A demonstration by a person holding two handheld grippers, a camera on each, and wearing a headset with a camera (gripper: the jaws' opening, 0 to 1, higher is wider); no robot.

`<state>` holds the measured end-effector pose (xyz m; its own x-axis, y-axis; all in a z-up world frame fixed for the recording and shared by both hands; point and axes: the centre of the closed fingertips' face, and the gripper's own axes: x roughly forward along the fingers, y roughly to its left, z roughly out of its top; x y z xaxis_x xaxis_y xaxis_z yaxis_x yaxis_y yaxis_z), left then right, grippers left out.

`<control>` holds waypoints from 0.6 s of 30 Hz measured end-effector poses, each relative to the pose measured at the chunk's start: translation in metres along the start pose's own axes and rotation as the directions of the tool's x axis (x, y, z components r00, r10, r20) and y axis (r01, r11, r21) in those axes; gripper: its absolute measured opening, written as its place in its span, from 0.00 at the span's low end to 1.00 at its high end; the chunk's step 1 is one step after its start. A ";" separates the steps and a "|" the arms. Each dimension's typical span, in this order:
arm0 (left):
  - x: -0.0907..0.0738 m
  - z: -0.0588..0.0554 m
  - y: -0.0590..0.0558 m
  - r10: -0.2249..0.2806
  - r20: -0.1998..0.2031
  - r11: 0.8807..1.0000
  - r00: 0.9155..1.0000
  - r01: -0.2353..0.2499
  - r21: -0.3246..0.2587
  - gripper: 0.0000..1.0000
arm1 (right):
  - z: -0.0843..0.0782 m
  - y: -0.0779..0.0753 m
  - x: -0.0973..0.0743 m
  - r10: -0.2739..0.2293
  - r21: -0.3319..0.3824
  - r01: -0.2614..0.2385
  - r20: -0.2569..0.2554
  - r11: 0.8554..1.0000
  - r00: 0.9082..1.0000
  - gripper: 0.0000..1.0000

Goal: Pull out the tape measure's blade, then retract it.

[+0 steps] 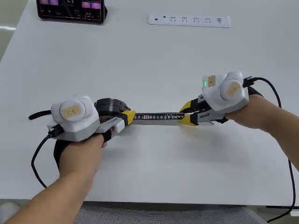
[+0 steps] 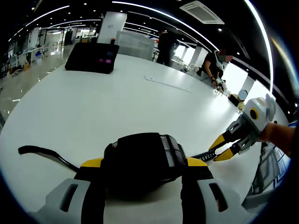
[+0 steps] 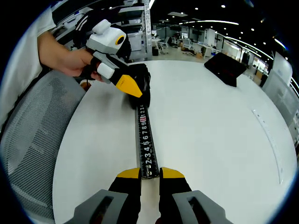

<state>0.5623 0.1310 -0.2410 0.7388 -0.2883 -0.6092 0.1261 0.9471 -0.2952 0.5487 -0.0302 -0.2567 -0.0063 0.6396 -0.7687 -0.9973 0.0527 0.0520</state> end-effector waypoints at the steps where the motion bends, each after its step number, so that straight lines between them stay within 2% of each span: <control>1: 0.000 0.000 0.000 0.000 0.000 1.000 1.000 0.000 0.000 0.61 | 0.002 0.000 0.001 0.002 0.000 -0.002 0.003 1.000 1.000 0.10; 18: 0.000 0.000 0.000 -0.004 -0.001 1.000 1.000 0.004 -0.005 0.61 | 0.021 0.004 0.018 0.016 0.011 -0.016 0.042 1.000 0.999 0.10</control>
<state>0.5623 0.1313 -0.2410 0.7376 -0.2925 -0.6086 0.1258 0.9451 -0.3017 0.5463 -0.0023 -0.2571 -0.0190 0.6717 -0.7406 -0.9961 0.0509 0.0717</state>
